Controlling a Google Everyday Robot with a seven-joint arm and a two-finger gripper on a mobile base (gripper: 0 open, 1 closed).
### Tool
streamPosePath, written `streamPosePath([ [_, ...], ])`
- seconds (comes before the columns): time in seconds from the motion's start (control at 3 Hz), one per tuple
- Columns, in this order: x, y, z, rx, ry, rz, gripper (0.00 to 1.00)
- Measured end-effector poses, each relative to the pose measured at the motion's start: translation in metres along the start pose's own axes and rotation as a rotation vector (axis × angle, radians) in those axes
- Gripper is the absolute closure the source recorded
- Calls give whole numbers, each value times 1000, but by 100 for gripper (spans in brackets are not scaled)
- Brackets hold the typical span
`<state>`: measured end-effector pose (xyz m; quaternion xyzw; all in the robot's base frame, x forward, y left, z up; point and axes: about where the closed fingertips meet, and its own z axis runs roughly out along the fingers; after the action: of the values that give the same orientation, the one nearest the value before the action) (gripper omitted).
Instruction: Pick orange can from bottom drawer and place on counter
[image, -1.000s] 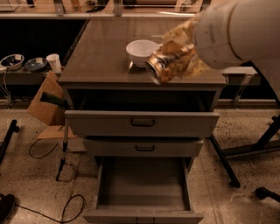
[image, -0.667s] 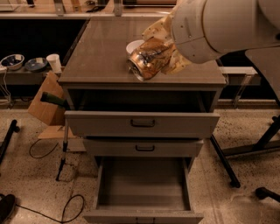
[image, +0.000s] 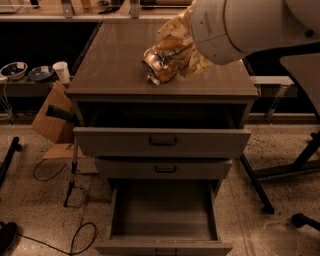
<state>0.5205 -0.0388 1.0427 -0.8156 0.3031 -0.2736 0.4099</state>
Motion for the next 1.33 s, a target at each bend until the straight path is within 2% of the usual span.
streamPosePath([
  [0.33, 38, -8, 20, 19, 22, 18, 100],
  [0.67, 84, 1, 47, 26, 41, 69, 100],
  [1.0, 120, 32, 71, 11, 57, 153, 100],
  [1.33, 141, 66, 95, -22, 75, 235, 100],
])
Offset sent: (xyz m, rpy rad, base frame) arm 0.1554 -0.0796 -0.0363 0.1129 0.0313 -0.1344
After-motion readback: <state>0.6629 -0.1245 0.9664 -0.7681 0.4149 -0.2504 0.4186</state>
